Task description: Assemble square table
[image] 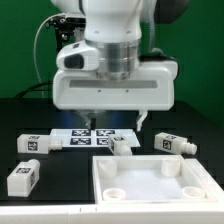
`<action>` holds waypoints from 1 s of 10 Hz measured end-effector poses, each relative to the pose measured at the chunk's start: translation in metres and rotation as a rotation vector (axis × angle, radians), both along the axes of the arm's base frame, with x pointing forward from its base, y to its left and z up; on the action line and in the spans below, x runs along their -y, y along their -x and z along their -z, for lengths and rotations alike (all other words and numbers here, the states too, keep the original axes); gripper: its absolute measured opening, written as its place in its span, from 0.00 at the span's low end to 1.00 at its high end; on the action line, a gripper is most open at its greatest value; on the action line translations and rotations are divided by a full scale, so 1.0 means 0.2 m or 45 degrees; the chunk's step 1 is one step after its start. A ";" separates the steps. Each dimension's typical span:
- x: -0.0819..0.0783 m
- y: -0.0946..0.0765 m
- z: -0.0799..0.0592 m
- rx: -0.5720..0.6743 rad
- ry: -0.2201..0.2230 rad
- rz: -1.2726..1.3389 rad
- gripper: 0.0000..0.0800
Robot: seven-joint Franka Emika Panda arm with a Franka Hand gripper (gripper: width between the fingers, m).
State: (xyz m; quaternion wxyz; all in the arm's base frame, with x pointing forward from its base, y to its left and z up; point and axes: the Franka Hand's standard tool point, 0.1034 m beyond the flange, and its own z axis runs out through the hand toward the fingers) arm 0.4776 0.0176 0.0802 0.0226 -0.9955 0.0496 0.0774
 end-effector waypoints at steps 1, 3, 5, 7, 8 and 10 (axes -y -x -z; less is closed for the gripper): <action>-0.01 0.06 -0.01 0.061 0.003 0.050 0.81; -0.02 0.15 0.02 0.050 0.002 0.081 0.81; -0.02 0.13 0.02 0.059 0.002 0.082 0.81; -0.03 0.12 0.07 0.149 0.008 0.004 0.81; -0.04 0.21 0.16 0.188 0.016 -0.059 0.81; -0.06 0.24 0.23 0.229 0.030 -0.089 0.81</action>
Offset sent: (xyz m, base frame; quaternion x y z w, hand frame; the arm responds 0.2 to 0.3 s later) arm 0.0000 0.0000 0.0000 0.0000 0.0000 0.0000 1.0000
